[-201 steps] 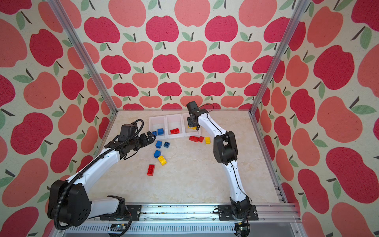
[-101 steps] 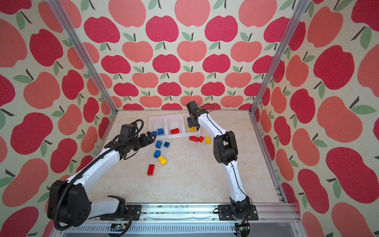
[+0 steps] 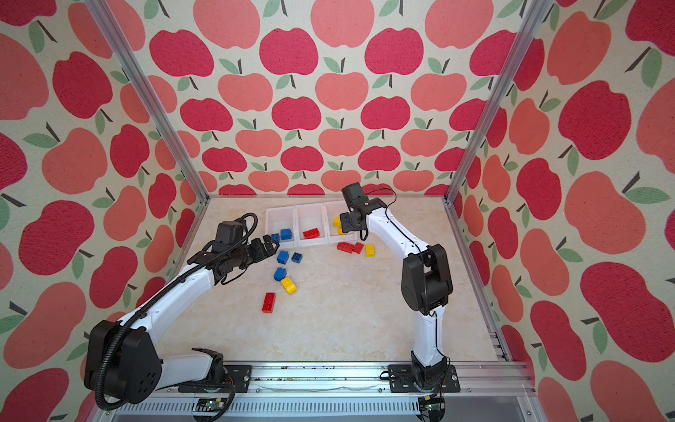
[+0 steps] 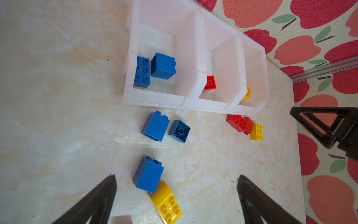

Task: Sort the legos into containers by color
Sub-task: Place the lego in the container, then pick up the lego from the middle-right of the table.

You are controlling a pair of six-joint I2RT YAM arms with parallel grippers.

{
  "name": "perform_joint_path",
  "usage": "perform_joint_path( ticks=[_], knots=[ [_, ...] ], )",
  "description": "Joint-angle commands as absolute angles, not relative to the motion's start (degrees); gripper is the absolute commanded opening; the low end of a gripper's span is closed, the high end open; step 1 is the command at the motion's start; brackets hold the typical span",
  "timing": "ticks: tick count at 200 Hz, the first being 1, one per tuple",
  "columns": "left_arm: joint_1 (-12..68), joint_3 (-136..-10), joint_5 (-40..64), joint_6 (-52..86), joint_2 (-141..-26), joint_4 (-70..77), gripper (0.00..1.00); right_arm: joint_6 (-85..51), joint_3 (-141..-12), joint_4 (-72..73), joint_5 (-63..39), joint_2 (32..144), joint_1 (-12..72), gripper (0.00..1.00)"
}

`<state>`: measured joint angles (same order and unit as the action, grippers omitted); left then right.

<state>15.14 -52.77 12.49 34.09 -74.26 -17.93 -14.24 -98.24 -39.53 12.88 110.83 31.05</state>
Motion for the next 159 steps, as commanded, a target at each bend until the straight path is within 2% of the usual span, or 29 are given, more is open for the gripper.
perform_joint_path(
  ticks=[1,81,159],
  knots=[
    [15.5,-54.0,12.1,35.0,-74.8,-18.2,0.99,-15.7,-93.1,-38.4,11.8,106.9,30.4,0.67],
    [15.9,-54.1,12.4,35.0,-75.0,-18.0,0.99,-15.4,-79.3,-36.0,10.3,101.1,26.6,0.66],
    [15.9,-54.1,12.2,35.1,-74.6,-18.4,0.99,-14.2,-78.4,-33.3,8.8,107.4,23.4,0.64]
  ],
)
